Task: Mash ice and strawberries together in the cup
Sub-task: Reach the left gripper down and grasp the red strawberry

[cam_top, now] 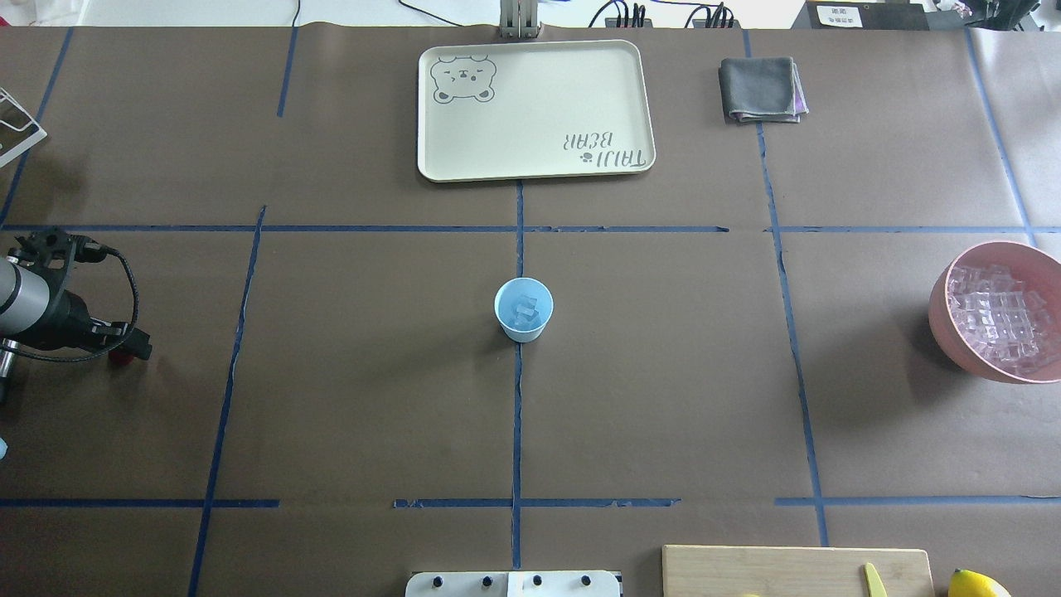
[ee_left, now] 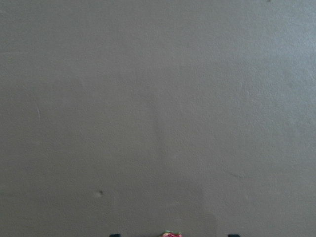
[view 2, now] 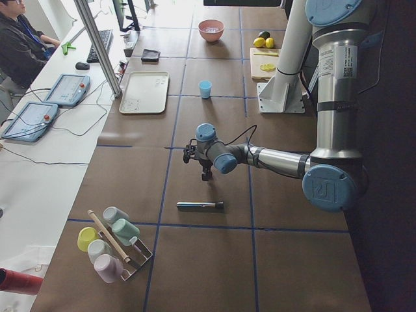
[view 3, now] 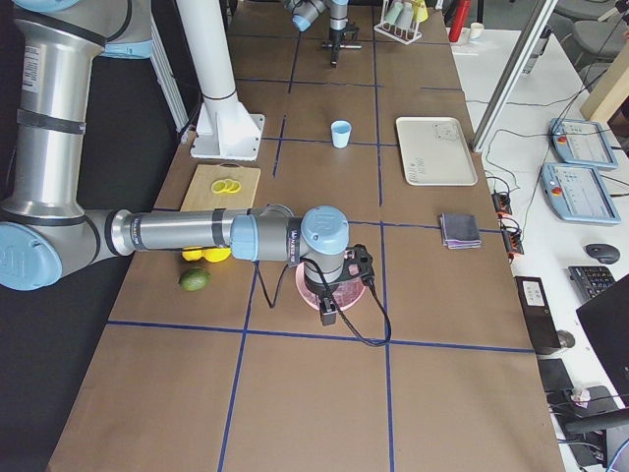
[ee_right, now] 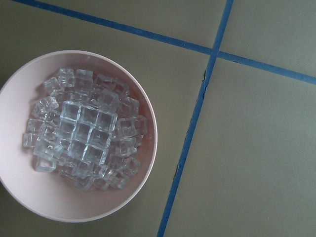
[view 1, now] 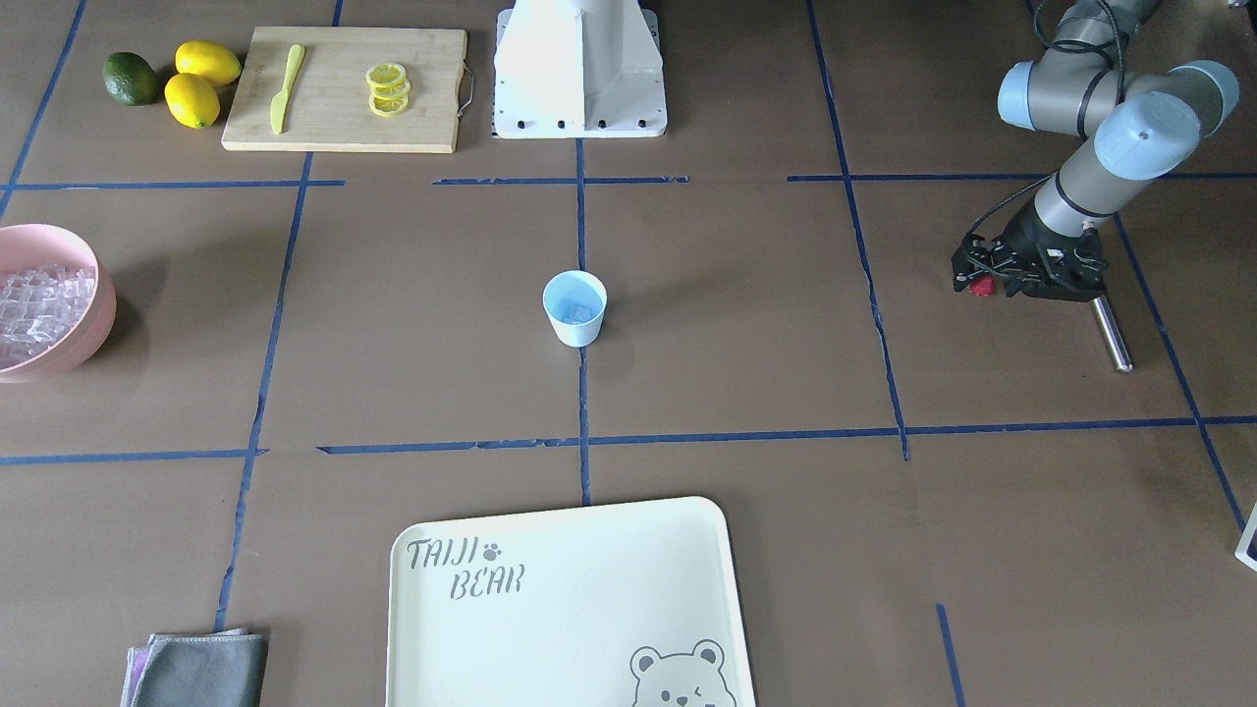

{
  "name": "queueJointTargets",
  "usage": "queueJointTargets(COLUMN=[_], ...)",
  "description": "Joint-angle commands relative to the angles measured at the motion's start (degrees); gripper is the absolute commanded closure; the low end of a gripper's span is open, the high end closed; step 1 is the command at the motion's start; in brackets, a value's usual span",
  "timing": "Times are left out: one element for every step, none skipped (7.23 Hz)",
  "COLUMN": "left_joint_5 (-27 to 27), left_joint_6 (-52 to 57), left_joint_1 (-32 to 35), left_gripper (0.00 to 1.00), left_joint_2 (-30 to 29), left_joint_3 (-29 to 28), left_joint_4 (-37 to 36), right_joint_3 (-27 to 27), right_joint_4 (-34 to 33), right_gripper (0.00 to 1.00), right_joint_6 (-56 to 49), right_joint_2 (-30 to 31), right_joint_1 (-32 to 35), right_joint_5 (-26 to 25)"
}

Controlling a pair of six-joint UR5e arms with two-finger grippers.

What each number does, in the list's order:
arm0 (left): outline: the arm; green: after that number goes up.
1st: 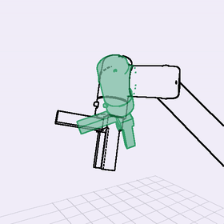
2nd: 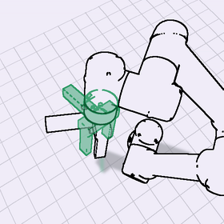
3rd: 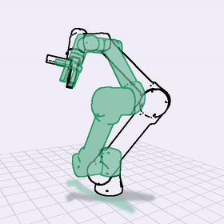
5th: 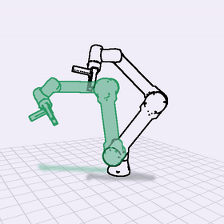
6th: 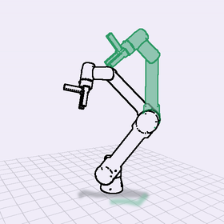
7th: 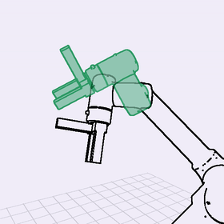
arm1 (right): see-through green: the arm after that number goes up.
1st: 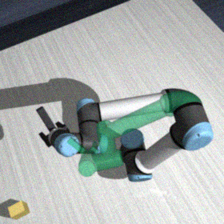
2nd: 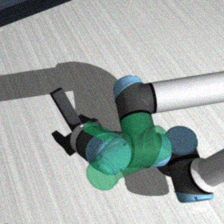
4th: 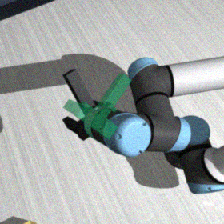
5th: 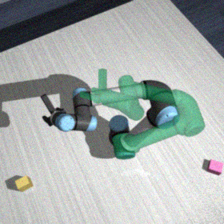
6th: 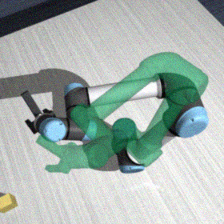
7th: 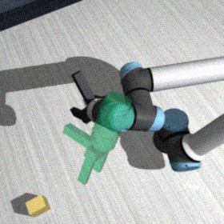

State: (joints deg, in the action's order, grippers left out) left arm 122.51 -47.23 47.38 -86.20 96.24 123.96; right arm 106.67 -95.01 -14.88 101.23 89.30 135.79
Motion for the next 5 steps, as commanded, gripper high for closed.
queueJointTargets(left_joint_5=[0.01,0.1,1.14,4.02,4.14], left_joint_6=[-0.14,-0.14,-0.23,-0.66,-1.8], left_joint_1=[0.08,0.0,0.08,0.08,0.34], left_gripper=[0.93,1.0,1.0,1.0,1.0], left_joint_2=[0.07,0.07,0.07,-0.63,-0.98], left_joint_3=[0.0,0.26,0.96,1.75,2.02], left_joint_4=[-0.03,-0.3,-0.73,-1.43,-1.61], right_joint_3=[0.12,0.29,0.29,0.47,0.47], right_joint_4=[0.0,0.0,0.0,0.09,0.0], right_gripper=[0.01,0.01,0.01,0.01,0.01], right_joint_6=[-0.07,0.02,0.02,0.02,0.02], right_joint_2=[0.11,0.2,0.2,0.2,0.2], right_joint_1=[0.0,0.0,0.0,0.0,0.0], right_joint_5=[0.09,0.09,0.09,0.09,0.0])
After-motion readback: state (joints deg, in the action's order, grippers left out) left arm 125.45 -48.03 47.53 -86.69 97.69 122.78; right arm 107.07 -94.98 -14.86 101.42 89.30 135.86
